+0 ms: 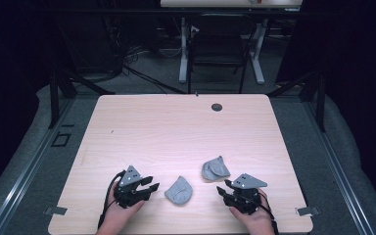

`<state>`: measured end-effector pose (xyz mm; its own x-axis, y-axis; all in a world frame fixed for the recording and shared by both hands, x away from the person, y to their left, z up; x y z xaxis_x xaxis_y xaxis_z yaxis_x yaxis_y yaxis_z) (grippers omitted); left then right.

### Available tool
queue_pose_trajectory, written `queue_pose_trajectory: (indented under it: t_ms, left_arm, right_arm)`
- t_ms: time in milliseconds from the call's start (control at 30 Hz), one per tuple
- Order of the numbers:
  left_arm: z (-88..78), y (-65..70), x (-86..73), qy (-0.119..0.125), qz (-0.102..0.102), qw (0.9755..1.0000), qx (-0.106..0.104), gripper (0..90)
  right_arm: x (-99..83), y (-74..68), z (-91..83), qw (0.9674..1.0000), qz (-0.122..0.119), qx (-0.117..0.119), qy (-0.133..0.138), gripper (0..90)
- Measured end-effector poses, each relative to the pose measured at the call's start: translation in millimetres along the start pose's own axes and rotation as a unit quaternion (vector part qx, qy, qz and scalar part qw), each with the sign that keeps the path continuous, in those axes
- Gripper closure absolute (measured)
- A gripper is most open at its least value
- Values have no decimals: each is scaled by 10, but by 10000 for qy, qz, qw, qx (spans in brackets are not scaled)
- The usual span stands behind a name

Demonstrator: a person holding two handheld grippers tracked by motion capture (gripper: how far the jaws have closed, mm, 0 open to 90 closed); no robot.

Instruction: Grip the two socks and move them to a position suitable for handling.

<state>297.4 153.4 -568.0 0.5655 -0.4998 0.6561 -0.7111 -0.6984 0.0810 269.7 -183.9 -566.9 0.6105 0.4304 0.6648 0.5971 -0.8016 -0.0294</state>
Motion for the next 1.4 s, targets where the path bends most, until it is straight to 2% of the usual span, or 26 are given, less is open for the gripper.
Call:
queue_pose_trajectory:
  t_ms: [67,233,333,633,933,1267,1400]
  left_arm:
    - [34,29,34,-21,55,10000,17,651]
    - [129,115,124,-52,100,9999,-105,708]
    - [177,161,158,-129,227,9996,-98,754]
    - [280,225,133,-315,359,9988,-141,890]
    - [364,250,75,-521,396,9976,-220,894]
    - [376,470,-5,-708,693,9942,-428,892]
    - [332,529,31,-599,749,9943,-466,880]
  right_arm:
    - [0,5,-8,10000,12,22,3,609]
    - [-1,-1,-17,10000,5,37,38,619]
    - [-2,1,-17,10000,-6,46,27,628]
    - [-5,14,-21,10000,18,35,44,638]
    - [-6,9,-6,10000,-24,52,31,638]
    - [-9,18,-23,10000,1,64,39,638]
    - [-8,20,-25,10000,13,53,83,638]
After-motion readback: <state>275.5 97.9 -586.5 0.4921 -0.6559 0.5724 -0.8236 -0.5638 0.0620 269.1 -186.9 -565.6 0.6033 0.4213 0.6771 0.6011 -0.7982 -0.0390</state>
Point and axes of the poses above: each handheld gripper's, and its own axes: z roughly forward along the jaws, x roughly out of its top, y roughly to its right, the point moved 2 cm from there along z, roughly forward along the jaws, and after that the axes turned 12 degrees about -y, right-handed, at the moved point
